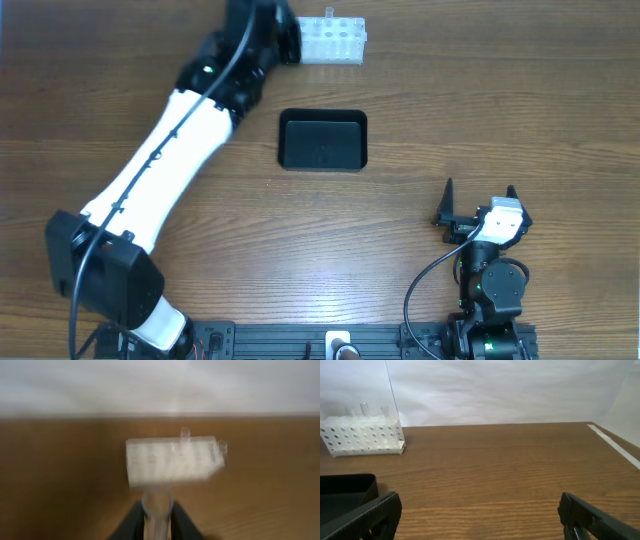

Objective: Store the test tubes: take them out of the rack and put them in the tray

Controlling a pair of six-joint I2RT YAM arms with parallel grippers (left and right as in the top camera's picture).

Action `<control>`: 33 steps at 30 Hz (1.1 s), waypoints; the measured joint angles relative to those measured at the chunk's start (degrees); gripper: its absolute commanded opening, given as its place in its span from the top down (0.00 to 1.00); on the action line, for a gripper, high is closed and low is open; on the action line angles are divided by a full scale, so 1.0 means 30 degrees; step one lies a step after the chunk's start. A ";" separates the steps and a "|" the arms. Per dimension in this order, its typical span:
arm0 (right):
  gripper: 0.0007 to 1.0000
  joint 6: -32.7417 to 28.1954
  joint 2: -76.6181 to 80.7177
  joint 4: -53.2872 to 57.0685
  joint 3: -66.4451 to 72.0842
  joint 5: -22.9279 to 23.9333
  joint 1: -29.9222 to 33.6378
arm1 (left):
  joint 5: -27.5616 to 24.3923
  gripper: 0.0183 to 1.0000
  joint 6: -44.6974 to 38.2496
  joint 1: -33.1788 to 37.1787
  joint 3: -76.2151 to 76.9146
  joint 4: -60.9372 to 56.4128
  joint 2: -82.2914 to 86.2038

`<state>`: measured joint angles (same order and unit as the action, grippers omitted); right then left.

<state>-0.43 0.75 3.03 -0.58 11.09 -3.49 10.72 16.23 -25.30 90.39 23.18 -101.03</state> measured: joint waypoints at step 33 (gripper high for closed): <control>0.01 -0.0007 0.0000 0.0000 0.0000 -0.0007 0.0000 | 0.2718 0.85 0.4546 -0.2368 -0.1727 0.4488 -0.4408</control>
<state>-0.45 0.75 3.03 -0.58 11.07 -3.49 18.87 29.87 -32.40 85.21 36.64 -114.26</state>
